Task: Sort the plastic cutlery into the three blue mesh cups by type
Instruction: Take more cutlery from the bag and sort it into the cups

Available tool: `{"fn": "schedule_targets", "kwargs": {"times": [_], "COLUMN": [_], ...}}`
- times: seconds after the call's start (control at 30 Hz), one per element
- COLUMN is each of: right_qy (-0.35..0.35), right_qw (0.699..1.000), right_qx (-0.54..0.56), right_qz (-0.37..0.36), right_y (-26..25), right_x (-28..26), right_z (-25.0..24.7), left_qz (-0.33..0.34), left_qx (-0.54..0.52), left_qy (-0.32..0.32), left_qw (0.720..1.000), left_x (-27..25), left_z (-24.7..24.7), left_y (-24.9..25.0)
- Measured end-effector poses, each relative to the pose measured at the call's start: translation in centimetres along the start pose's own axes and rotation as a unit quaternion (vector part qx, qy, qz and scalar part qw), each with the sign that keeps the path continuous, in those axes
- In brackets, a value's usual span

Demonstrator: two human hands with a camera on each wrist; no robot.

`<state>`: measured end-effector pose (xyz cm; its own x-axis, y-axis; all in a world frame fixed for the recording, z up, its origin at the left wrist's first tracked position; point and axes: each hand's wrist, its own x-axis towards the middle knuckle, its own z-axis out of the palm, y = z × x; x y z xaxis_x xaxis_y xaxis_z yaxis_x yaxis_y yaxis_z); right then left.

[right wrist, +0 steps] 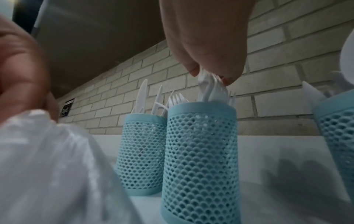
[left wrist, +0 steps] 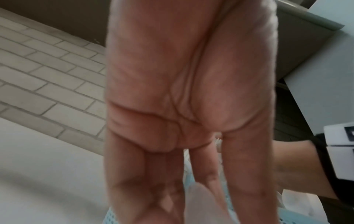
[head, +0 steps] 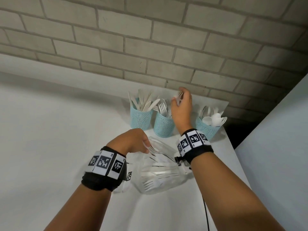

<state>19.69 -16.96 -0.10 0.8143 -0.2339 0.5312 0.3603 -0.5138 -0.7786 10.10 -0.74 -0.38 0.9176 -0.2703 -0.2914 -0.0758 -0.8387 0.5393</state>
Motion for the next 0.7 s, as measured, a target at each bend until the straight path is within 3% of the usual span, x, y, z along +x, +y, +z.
{"fn": "schedule_targets", "kwargs": {"times": [0.1,0.23,0.33,0.43,0.47,0.5,0.53,0.6,0.63,0.7], "right_qy": [-0.071,-0.183,-0.172,-0.138,-0.184,-0.272,-0.378,-0.549,-0.592,-0.601], "right_qw": [0.965,0.902,0.898,0.940,0.952,0.940,0.901,0.790,0.747,0.707], "right_qx": [-0.228,-0.379,-0.394,-0.301,-0.241,-0.206,-0.206,-0.251,-0.286,-0.370], "right_qz": [-0.114,-0.098,-0.094,-0.082,-0.048,-0.002,0.043,0.107,0.103,0.053], "right_y": [0.2,0.9,-0.9,-4.5,-5.8,-7.0,-7.9,-8.4,-8.4,-7.8], "right_x": [-0.2,-0.9,-1.1,-1.5,-1.9,-2.4,-3.2,-5.1,-6.2,-8.1], "right_z": [-0.1,-0.6,-1.6,-3.3,-4.0,-4.8,-5.3,-5.4,-5.1,-4.3], "left_qz": [0.004,0.010,0.012,0.017,0.019,0.021,0.024,0.030,0.035,0.045], "left_qx": [-0.016,-0.031,-0.027,-0.015,-0.014,-0.019,-0.032,-0.063,-0.071,-0.072], "left_qy": [0.010,0.025,0.019,-0.004,-0.008,-0.008,-0.005,0.008,0.016,0.036], "left_qw": [1.000,0.999,0.999,1.000,1.000,1.000,0.999,0.998,0.997,0.996], "left_x": [0.1,-0.3,-0.9,-1.4,-1.5,-1.5,-1.6,-1.9,-2.0,-2.3], "left_z": [0.2,0.4,0.6,0.8,0.8,0.8,0.8,0.7,0.7,0.9], "left_y": [0.0,0.0,-0.3,-0.5,-0.4,-0.3,-0.1,0.4,0.6,0.8]}}
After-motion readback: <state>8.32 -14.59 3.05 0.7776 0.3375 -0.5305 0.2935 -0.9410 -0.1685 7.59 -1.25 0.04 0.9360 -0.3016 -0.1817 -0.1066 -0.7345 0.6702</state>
